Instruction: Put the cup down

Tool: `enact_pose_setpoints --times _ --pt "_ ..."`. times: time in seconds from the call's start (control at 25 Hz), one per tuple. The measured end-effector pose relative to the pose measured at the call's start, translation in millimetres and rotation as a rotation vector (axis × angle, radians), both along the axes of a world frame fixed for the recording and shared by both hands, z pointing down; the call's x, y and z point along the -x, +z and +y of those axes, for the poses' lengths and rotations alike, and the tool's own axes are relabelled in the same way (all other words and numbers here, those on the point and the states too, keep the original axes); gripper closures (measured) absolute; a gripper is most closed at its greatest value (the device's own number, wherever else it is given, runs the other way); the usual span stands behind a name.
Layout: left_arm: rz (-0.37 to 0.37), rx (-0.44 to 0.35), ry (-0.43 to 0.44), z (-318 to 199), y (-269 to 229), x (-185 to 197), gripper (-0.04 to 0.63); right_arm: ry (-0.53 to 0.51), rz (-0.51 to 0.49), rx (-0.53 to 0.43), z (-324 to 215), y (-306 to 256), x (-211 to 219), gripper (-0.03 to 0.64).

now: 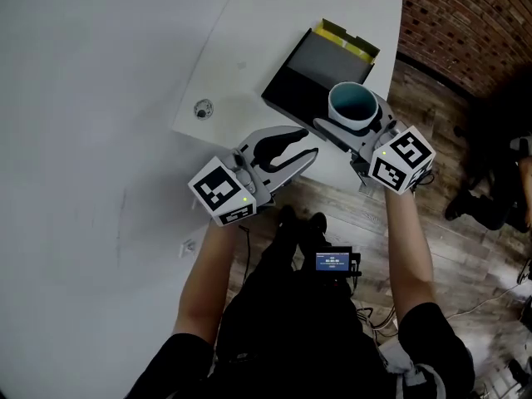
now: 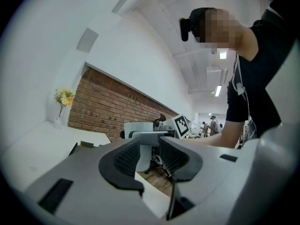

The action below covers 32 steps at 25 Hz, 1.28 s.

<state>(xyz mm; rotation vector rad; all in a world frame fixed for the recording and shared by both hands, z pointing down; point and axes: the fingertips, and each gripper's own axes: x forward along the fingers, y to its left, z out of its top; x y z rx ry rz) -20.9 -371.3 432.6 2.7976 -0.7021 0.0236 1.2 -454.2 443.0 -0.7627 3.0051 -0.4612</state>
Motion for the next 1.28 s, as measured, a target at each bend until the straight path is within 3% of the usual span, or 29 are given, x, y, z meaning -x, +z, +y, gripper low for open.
enact_pose_setpoints --times 0.52,1.28 --pt "-0.010 0.008 -0.034 -28 19 11 0.462 -0.027 -0.015 0.033 -46 43 26 0.212" --pt "-0.014 0.038 -0.051 -43 38 19 0.463 -0.088 0.045 0.019 -56 73 53 0.212"
